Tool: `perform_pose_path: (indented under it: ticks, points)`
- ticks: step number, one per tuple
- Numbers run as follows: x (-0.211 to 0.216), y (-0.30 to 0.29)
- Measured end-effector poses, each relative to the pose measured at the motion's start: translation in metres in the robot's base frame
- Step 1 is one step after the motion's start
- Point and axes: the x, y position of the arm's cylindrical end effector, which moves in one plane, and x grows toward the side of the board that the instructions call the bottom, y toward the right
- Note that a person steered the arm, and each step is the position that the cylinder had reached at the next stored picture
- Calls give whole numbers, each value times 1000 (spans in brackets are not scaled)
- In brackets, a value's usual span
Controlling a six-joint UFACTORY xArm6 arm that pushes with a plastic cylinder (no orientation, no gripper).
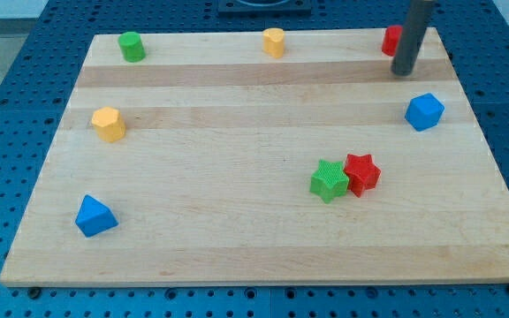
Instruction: Push the red circle into the red star
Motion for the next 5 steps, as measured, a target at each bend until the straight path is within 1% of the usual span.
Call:
perform_pose_path:
  ticks: [1, 2, 3, 4, 5]
  points:
    - [-32, 27]
    - [-68, 34]
    - [-89, 25]
    - [-87, 7]
    - [-73, -6]
